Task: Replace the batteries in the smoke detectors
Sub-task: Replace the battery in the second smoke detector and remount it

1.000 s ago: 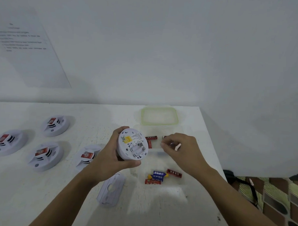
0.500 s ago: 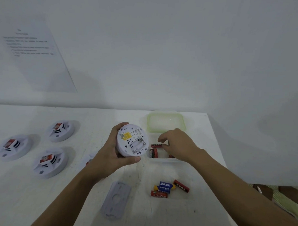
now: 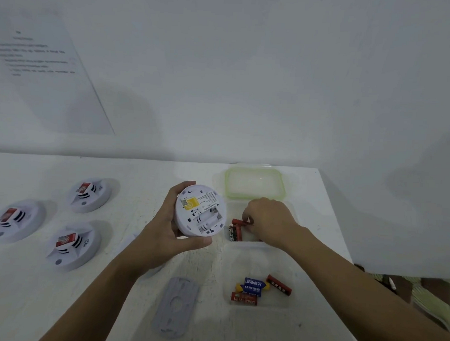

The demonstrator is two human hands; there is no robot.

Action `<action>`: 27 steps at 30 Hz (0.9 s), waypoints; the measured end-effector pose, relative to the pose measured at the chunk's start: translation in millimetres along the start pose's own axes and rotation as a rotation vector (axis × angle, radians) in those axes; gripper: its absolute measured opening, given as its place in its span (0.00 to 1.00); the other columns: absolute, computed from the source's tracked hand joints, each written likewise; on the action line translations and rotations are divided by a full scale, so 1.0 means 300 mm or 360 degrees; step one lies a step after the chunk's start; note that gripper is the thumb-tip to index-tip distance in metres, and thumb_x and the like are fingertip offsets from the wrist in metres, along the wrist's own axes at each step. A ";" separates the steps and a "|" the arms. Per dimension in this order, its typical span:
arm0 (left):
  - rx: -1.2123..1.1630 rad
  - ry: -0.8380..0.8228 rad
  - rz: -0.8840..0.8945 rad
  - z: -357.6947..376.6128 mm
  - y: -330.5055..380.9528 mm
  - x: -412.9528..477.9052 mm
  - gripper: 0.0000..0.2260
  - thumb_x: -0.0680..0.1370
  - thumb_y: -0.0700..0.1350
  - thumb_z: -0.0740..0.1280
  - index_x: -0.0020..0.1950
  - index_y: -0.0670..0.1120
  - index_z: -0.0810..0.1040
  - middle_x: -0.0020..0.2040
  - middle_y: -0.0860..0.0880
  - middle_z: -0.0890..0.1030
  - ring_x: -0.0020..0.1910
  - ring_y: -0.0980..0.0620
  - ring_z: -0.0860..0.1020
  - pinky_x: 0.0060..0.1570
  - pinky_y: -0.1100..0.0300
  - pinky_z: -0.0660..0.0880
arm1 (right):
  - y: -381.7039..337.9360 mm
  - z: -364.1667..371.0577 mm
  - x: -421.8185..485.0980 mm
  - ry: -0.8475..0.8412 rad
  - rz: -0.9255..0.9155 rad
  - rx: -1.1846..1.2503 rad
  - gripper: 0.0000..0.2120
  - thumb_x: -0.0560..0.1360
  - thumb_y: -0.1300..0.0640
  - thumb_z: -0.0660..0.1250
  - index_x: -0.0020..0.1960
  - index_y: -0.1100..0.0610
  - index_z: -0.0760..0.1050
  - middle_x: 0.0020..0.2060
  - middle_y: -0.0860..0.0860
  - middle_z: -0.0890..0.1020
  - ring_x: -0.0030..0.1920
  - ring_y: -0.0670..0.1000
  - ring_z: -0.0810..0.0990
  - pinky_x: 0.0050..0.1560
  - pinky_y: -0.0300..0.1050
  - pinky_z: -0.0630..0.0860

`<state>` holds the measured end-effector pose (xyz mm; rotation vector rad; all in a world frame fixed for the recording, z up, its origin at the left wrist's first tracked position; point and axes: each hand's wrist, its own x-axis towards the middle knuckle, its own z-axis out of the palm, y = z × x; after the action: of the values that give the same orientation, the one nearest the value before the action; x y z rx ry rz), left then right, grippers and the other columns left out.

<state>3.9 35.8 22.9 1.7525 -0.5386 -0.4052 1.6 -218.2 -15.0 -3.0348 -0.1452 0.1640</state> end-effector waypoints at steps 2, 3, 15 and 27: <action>-0.0008 0.0009 -0.0005 0.002 -0.001 -0.001 0.43 0.68 0.33 0.79 0.75 0.55 0.61 0.67 0.58 0.75 0.65 0.57 0.77 0.55 0.62 0.80 | 0.005 -0.010 -0.021 0.0079 0.0000 0.0103 0.09 0.80 0.53 0.66 0.58 0.51 0.82 0.52 0.49 0.81 0.51 0.52 0.79 0.42 0.43 0.67; -0.0010 0.0012 -0.0007 0.003 -0.001 -0.003 0.42 0.69 0.33 0.79 0.75 0.55 0.61 0.66 0.59 0.75 0.65 0.57 0.77 0.55 0.62 0.80 | 0.007 -0.016 -0.033 0.0113 0.0009 0.0166 0.09 0.81 0.52 0.66 0.58 0.50 0.82 0.53 0.48 0.80 0.51 0.50 0.78 0.42 0.42 0.66; -0.0056 0.0039 0.0039 0.047 0.058 -0.039 0.41 0.68 0.32 0.78 0.74 0.55 0.63 0.65 0.58 0.76 0.65 0.57 0.77 0.54 0.63 0.80 | -0.025 -0.151 -0.222 0.0574 0.0154 0.2003 0.07 0.78 0.62 0.70 0.53 0.54 0.84 0.44 0.52 0.86 0.45 0.53 0.84 0.43 0.42 0.82; -0.0026 0.0080 0.0164 0.126 0.115 -0.099 0.43 0.66 0.38 0.79 0.73 0.56 0.61 0.64 0.62 0.74 0.66 0.57 0.76 0.55 0.59 0.81 | -0.124 -0.166 -0.333 0.0740 0.0106 0.2130 0.04 0.72 0.62 0.77 0.45 0.55 0.84 0.39 0.48 0.87 0.41 0.49 0.83 0.43 0.55 0.79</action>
<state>-46.0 15.0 46.9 1.7071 -0.5852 -0.2917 -95.1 -196.0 48.3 -1.6726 0.0857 -0.3192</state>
